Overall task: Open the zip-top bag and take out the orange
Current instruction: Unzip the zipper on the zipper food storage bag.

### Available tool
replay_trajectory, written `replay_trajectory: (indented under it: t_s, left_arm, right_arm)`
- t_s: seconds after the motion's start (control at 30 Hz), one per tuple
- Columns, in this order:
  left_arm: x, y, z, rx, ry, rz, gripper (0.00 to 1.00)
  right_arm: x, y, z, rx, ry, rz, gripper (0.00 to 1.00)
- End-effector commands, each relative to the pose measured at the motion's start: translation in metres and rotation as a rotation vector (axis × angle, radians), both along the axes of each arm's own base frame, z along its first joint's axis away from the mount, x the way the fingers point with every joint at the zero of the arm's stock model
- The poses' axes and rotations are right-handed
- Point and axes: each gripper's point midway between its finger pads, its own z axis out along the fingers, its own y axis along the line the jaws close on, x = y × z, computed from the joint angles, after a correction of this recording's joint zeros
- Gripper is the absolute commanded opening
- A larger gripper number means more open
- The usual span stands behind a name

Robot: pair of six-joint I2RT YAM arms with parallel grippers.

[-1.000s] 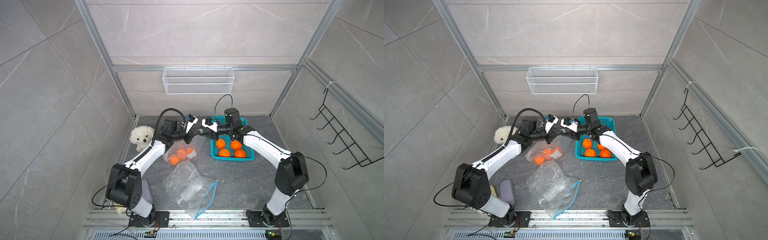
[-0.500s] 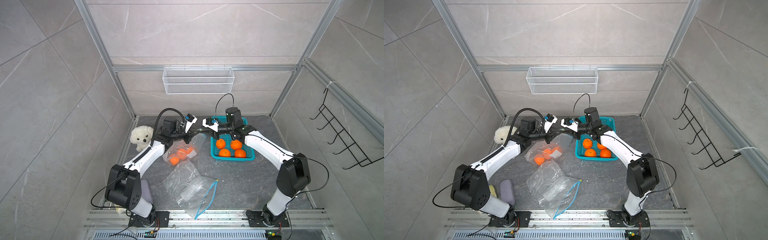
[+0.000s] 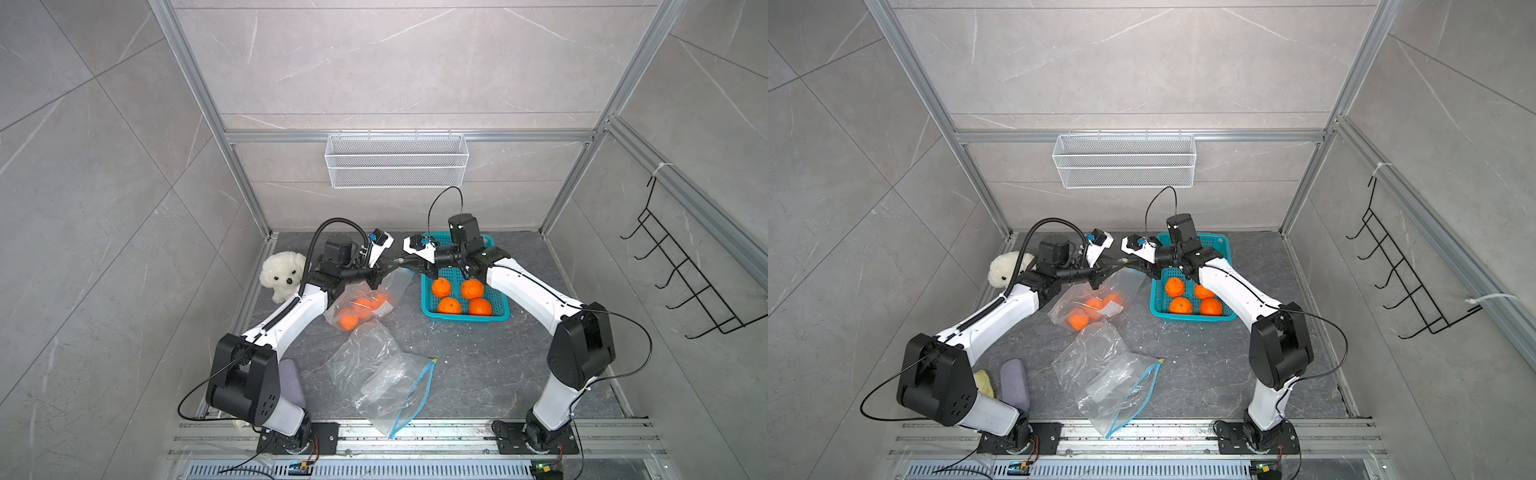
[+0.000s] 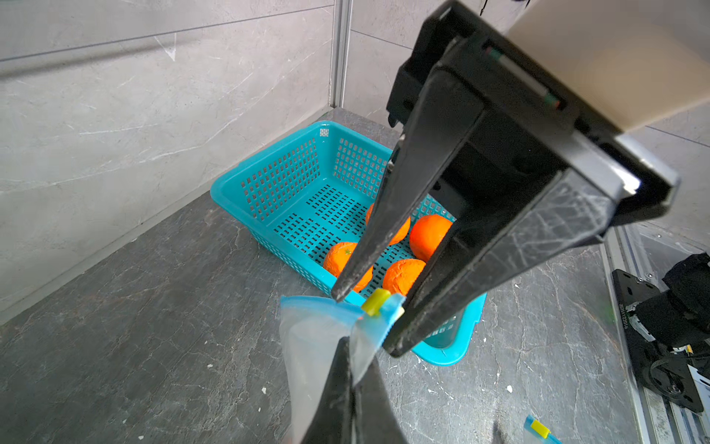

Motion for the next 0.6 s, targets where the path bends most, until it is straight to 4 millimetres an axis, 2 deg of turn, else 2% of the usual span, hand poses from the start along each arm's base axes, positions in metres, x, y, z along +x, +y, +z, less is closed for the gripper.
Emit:
replay_trajectory:
  t_s: [0.0, 0.07, 0.37, 0.57]
  left_arm:
    - [-0.004, 0.001, 0.028, -0.048, -0.064, -0.019, 0.0]
    - [-0.004, 0.0, 0.027, -0.047, -0.061, -0.02, 0.0]
    - [-0.003, 0.002, 0.023, -0.038, -0.053, -0.011, 0.0]
    - [-0.003, 0.017, 0.048, -0.138, -0.075, -0.018, 0.0]
  right_arm:
    - [0.0, 0.002, 0.005, 0.016, 0.003, 0.021, 0.26]
    - [-0.002, 0.003, 0.007, 0.023, 0.004, 0.029, 0.24]
    - [-0.006, 0.003, 0.009, 0.013, 0.018, 0.056, 0.01]
    - [0.004, -0.001, 0.001, -0.036, 0.023, 0.008, 0.0]
